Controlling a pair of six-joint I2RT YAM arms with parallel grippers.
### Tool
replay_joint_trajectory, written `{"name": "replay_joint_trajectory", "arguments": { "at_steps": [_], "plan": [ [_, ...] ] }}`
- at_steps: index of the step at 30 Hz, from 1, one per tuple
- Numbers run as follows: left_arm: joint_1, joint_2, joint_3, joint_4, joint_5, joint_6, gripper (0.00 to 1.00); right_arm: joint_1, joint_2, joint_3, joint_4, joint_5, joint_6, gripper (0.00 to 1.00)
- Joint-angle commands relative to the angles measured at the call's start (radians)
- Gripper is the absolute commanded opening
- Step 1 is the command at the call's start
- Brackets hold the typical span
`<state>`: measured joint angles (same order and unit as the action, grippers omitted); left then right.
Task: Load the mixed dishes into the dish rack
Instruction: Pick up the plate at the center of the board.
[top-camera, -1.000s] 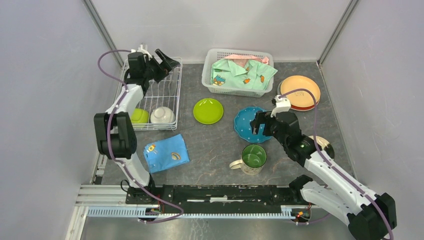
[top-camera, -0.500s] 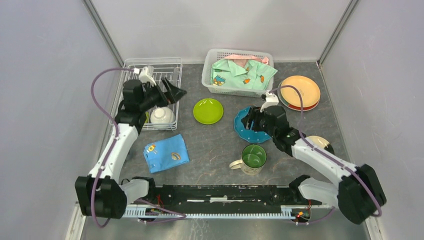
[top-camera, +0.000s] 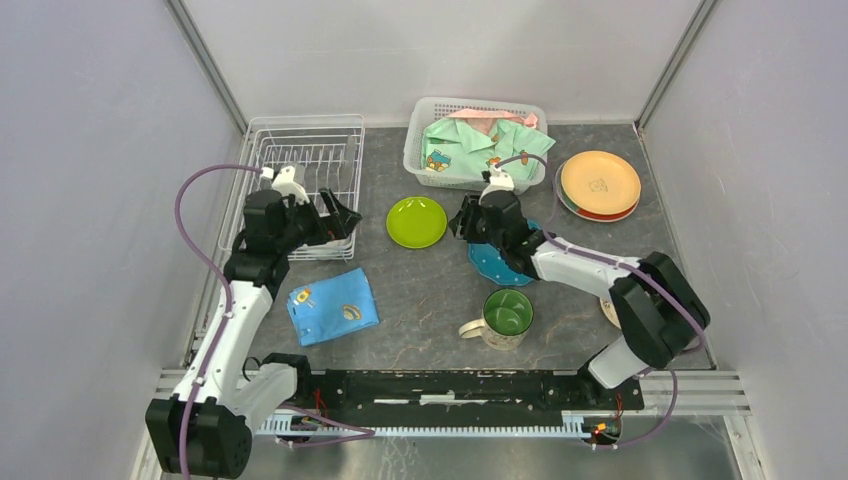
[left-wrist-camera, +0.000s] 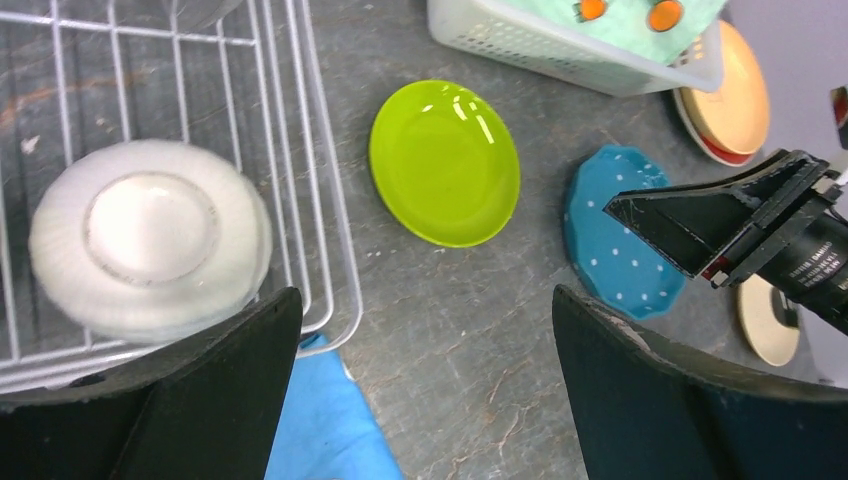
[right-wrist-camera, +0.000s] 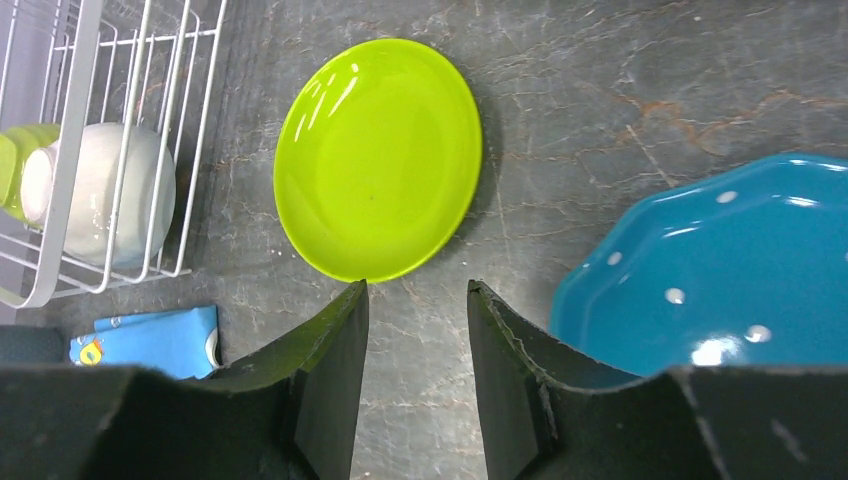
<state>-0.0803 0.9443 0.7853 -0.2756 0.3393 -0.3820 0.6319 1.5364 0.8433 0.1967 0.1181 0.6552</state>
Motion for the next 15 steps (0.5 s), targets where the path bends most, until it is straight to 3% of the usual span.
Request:
{"name": "replay_joint_trajectory", "arguments": {
  "at_steps": [1,15],
  "plan": [
    [-0.004,-0.01,0.033,-0.041,-0.077,0.043,1.0,0.026,0.075,0.067,0.058,0.113,0.074,0.48],
    [-0.036,-0.039,0.027,-0.059,-0.07,0.079,1.0,0.041,0.287,0.158,0.101,0.14,0.16,0.47]
  ]
}}
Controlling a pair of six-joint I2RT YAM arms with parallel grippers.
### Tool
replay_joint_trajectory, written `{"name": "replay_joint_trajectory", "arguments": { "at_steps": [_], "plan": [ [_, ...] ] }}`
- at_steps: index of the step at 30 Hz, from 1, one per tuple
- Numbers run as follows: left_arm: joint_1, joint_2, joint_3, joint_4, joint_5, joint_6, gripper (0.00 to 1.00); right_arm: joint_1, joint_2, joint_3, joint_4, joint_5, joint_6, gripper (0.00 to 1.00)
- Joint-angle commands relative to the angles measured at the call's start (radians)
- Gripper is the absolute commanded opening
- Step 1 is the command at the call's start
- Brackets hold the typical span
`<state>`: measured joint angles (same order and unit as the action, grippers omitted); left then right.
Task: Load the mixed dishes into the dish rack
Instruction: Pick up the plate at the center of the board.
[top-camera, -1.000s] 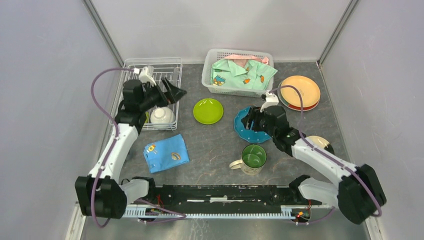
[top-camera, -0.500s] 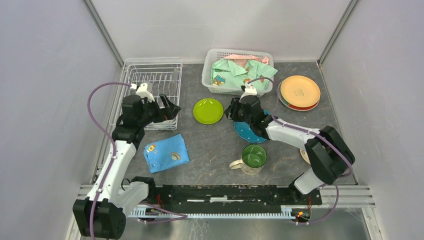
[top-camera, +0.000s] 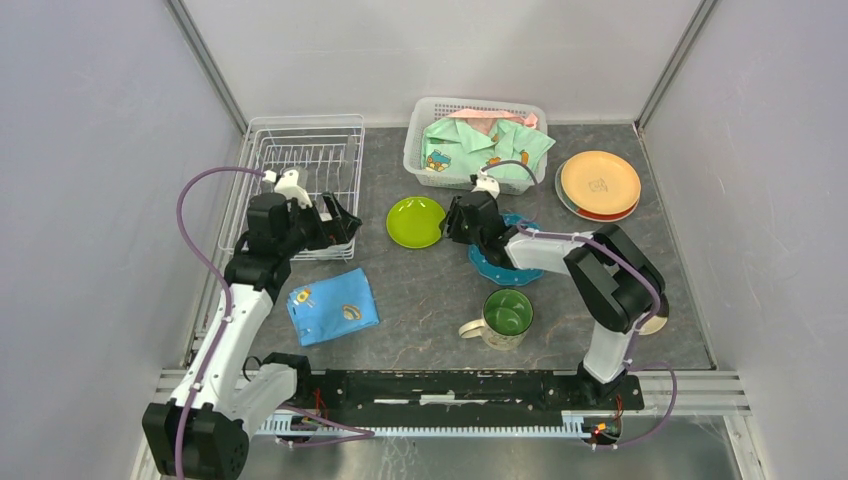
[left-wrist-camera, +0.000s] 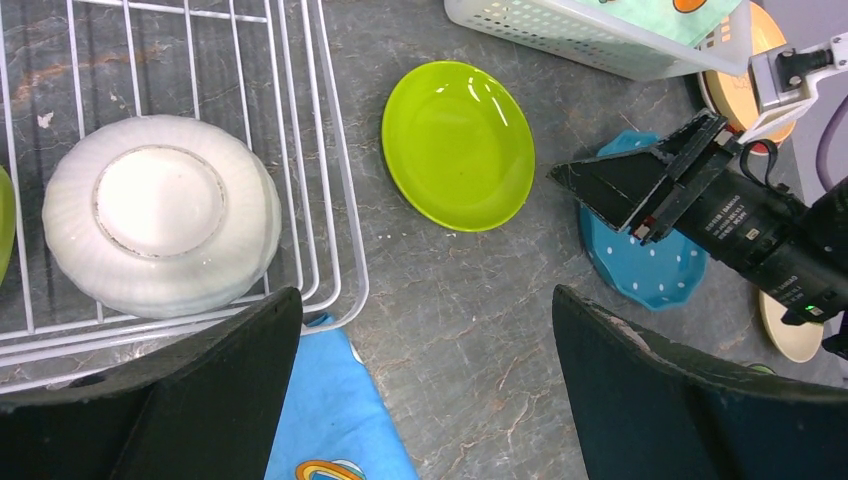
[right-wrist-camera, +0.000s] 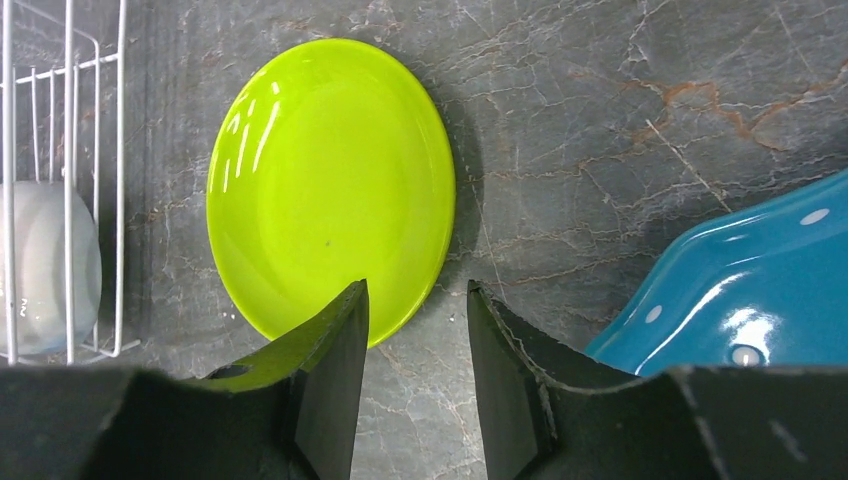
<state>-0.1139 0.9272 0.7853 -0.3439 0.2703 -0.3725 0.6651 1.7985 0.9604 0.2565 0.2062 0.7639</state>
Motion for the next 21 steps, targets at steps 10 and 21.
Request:
{"name": "replay_joint_trajectory", "arguments": {
  "at_steps": [10,21],
  "plan": [
    [-0.004,-0.03,0.02,0.019,0.019,0.073,1.0,0.009,0.096,0.08,0.063,0.052,0.067,0.47],
    [-0.003,-0.029,0.022,0.022,0.007,0.067,1.0,0.015,0.162,0.11,0.053,0.06,0.109,0.45]
  ]
}}
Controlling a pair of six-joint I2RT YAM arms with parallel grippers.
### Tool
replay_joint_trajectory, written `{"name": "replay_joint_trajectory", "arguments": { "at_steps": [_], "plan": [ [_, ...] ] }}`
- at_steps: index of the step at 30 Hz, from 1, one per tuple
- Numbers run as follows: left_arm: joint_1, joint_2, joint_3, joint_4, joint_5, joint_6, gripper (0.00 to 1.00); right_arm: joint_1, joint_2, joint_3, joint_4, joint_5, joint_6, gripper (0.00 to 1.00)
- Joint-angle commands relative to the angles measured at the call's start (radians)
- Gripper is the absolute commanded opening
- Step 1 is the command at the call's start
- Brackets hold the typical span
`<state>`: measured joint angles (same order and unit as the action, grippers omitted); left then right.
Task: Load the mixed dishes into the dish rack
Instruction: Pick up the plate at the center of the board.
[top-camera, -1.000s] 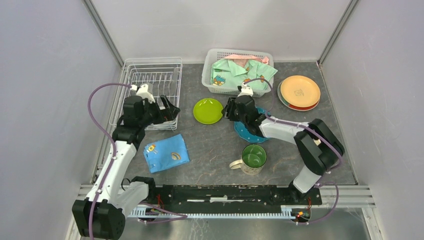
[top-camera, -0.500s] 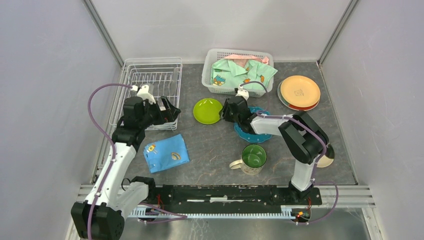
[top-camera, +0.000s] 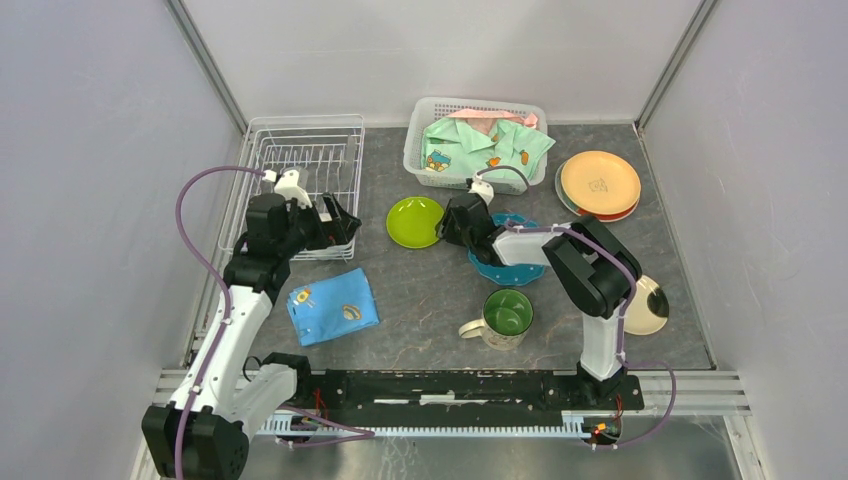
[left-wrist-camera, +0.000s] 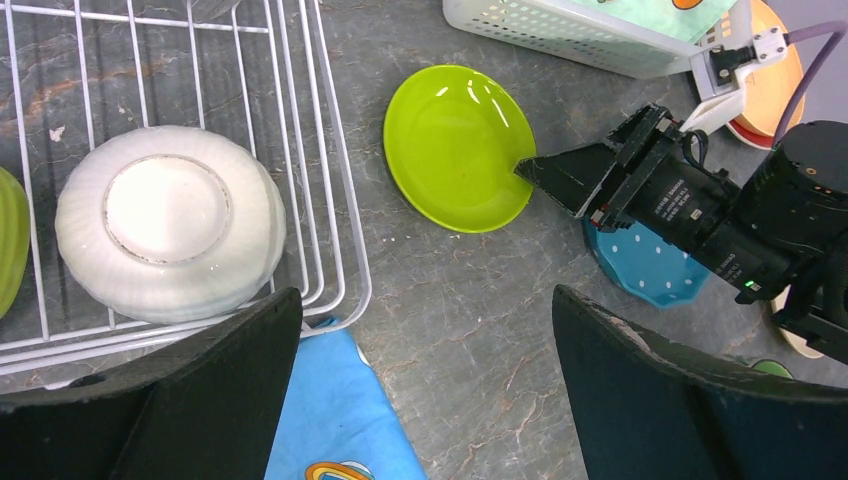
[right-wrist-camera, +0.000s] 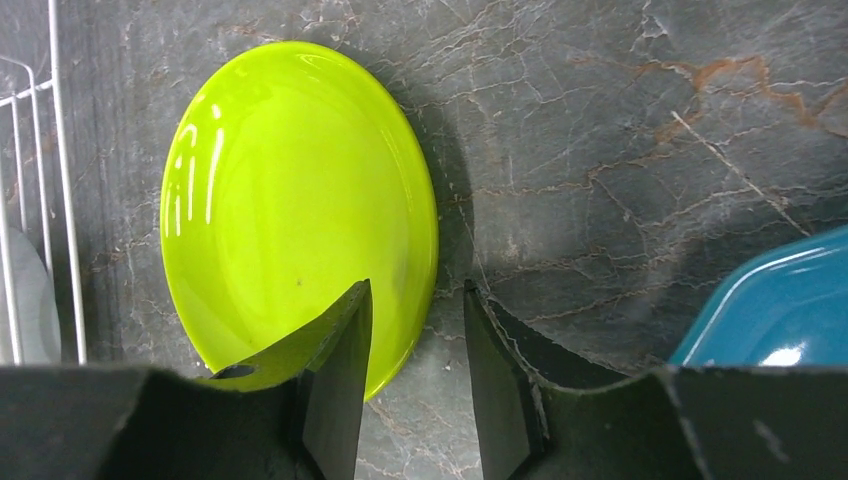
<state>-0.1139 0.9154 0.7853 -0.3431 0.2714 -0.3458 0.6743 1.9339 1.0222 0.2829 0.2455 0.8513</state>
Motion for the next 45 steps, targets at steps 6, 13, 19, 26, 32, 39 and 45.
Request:
{"name": "replay_joint_trajectory", "arguments": {
  "at_steps": [6,13,19,26,32,39,45],
  "plan": [
    [-0.005,-0.016,0.022,0.022,0.017,0.044,1.0,0.007,0.058,0.067,0.025,0.022,0.025,0.4],
    [-0.004,-0.018,0.018,0.023,0.03,0.05,1.0,0.006,0.057,0.057,0.047,0.014,0.031,0.23],
    [-0.003,-0.015,0.01,0.029,0.044,0.052,1.0,0.007,-0.008,0.03,0.062,0.005,0.008,0.03],
    [-0.005,-0.004,-0.009,0.063,0.113,0.063,1.0,0.007,-0.114,-0.056,0.099,-0.022,0.029,0.0],
    [-0.013,0.012,-0.013,0.083,0.151,0.077,0.94,0.001,-0.231,-0.105,0.046,-0.047,0.023,0.0],
    [-0.046,0.076,0.056,0.028,0.074,0.087,0.84,-0.019,-0.396,-0.166,-0.01,-0.088,-0.033,0.0],
    [-0.046,0.054,0.073,-0.001,0.002,-0.001,0.8,-0.023,-0.489,-0.2,-0.024,-0.105,-0.08,0.0]
  ]
}}
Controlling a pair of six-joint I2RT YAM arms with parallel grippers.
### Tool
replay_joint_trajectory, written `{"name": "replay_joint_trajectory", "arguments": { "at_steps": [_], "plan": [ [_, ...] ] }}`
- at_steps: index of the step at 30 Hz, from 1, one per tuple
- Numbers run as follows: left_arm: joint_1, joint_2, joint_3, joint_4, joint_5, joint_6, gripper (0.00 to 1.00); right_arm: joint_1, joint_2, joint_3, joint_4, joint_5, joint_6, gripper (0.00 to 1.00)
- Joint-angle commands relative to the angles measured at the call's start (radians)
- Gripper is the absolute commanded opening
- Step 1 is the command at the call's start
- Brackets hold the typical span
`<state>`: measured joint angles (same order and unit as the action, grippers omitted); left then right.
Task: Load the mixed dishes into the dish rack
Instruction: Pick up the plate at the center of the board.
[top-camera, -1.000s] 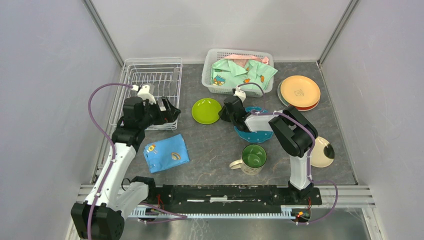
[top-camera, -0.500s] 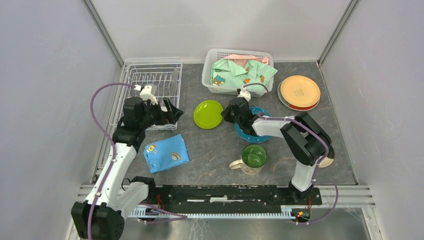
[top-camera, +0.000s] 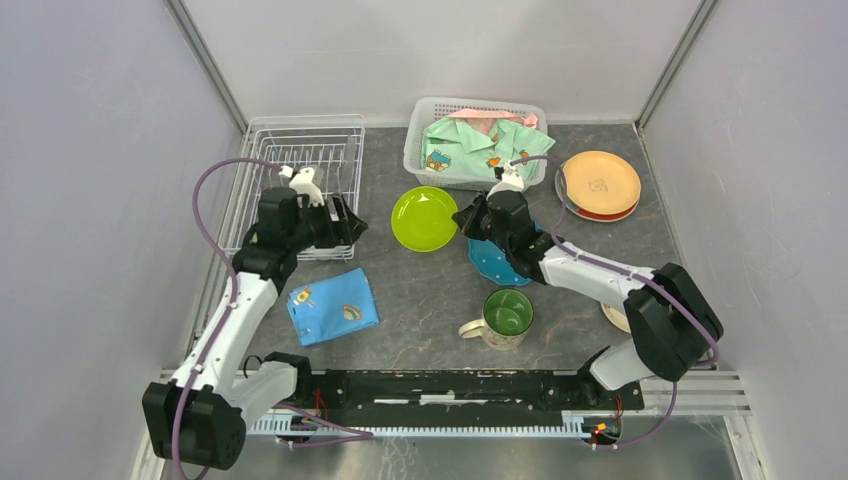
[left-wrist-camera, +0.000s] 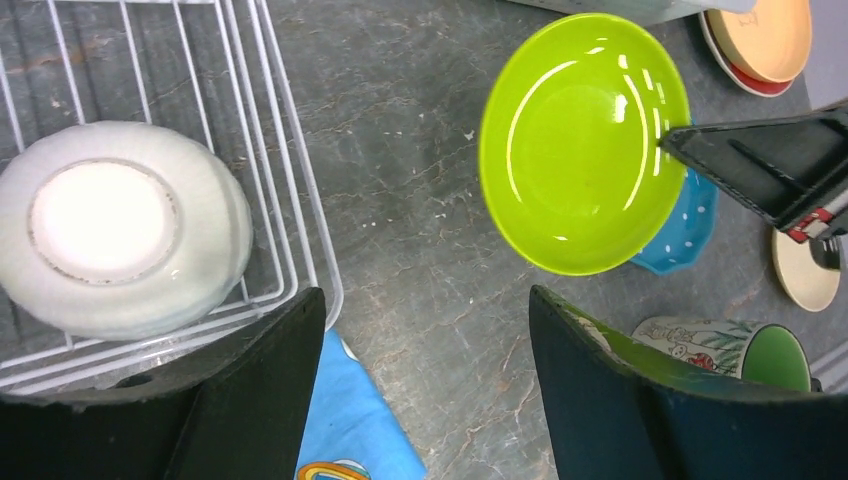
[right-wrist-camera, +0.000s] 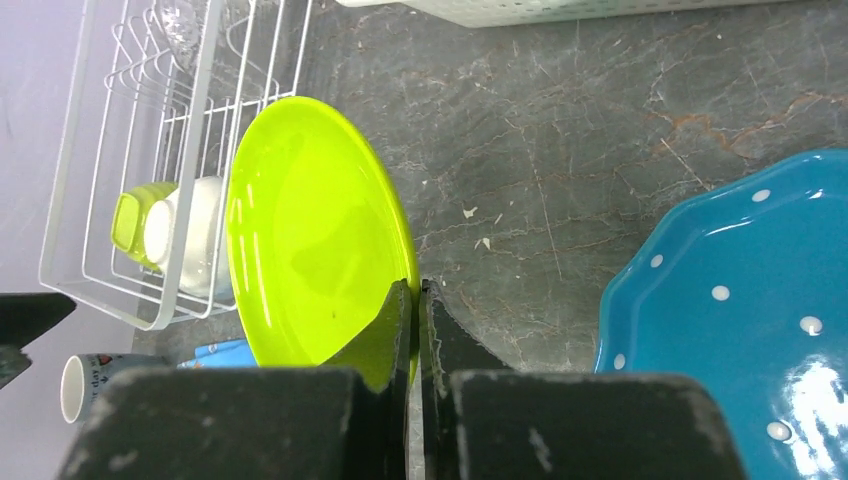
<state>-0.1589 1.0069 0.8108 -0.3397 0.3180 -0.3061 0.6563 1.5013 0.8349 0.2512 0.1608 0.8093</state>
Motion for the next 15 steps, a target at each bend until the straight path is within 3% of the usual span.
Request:
{"name": "replay_joint_trajectory", "arguments": {
  "at_steps": [1,4,12,15],
  "plan": [
    [-0.001,-0.053,0.047,0.016,-0.001,-0.036,0.8,-0.007,-0.062,-0.011,0.0,-0.042,-0.038,0.0],
    [-0.007,-0.102,0.066,0.056,0.121,0.033,0.78,-0.01,-0.077,-0.005,-0.027,-0.096,-0.011,0.0],
    [-0.093,-0.087,0.105,0.099,0.132,0.22,0.74,-0.014,-0.064,0.162,-0.301,-0.158,0.083,0.0],
    [-0.168,-0.066,0.103,0.11,0.168,0.358,0.69,-0.014,-0.08,0.169,-0.311,-0.21,0.106,0.0]
  ]
}}
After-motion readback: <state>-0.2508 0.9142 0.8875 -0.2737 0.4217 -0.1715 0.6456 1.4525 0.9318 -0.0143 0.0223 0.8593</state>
